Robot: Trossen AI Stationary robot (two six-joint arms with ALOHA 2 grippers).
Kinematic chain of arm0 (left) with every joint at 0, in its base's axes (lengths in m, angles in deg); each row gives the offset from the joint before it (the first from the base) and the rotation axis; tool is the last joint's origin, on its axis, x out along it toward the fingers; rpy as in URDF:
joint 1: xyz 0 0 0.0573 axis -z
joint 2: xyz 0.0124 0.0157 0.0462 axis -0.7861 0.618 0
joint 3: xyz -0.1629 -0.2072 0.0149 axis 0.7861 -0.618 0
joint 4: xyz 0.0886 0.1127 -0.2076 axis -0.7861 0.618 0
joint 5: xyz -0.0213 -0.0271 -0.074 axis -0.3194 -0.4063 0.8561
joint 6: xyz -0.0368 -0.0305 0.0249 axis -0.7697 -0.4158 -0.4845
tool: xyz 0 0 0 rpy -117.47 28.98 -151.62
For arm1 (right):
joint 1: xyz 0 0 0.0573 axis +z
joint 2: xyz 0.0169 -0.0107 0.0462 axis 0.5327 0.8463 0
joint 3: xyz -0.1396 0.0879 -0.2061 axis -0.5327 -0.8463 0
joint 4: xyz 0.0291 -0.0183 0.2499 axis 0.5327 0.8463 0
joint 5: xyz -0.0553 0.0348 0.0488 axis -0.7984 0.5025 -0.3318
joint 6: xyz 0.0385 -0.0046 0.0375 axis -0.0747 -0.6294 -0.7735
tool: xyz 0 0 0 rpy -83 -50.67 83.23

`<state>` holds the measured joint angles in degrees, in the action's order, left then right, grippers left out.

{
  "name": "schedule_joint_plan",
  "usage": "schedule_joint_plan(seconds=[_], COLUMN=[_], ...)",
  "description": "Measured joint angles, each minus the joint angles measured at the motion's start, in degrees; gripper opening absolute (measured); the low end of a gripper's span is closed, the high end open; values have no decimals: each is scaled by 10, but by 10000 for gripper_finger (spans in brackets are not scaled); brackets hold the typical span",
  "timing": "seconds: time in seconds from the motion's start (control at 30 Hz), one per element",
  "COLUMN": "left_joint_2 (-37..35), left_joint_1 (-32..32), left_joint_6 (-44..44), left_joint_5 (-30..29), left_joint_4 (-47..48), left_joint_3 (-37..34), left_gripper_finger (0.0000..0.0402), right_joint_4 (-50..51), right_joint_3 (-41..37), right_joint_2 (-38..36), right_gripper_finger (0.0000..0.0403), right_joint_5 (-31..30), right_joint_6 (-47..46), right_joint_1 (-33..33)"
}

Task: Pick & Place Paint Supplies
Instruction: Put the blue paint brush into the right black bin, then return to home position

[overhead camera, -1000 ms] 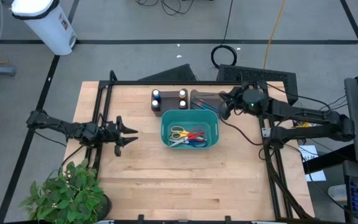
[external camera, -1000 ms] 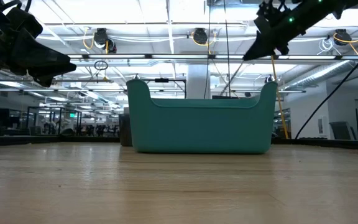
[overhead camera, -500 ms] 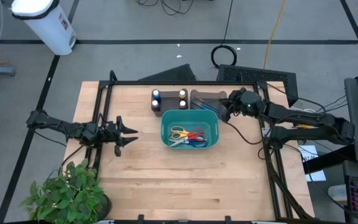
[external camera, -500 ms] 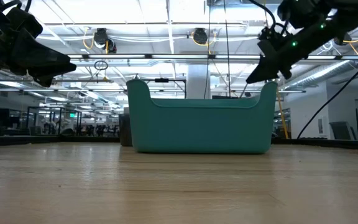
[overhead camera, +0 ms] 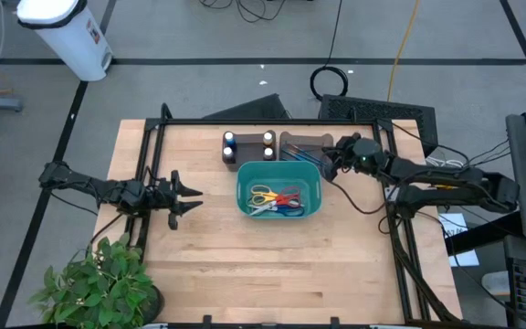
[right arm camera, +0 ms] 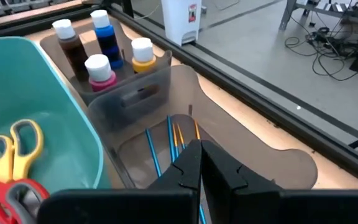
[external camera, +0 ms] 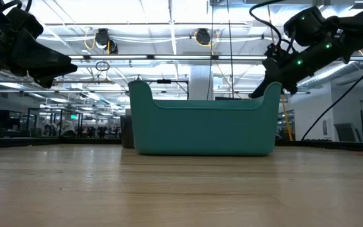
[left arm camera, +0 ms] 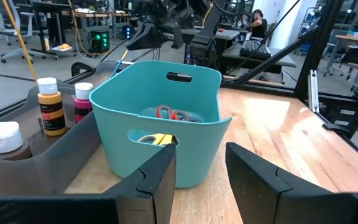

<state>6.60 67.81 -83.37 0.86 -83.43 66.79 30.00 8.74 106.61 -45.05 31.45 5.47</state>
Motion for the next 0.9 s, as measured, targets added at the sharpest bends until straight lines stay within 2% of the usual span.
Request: schedule_joint_plan(seconds=[0.23,0.6,0.77,0.9], left_joint_2=[0,0,0,0], left_joint_1=[0,0,0,0], left_joint_6=[0,0,0,0], left_joint_5=[0,0,0,0], left_joint_4=[0,0,0,0], left_joint_3=[0,0,0,0], left_gripper_finger=[147,147,147,147], right_joint_4=[-17,-16,-14,-11], right_joint_3=[-17,-20,-20,-20], right_joint_2=[1,-5,-44,-99], right_gripper_finger=[22,126,151,157], right_joint_5=[-1,-2,0,41], right_joint_6=[-13,-27,-30,-49], right_joint_1=[0,0,15,32])
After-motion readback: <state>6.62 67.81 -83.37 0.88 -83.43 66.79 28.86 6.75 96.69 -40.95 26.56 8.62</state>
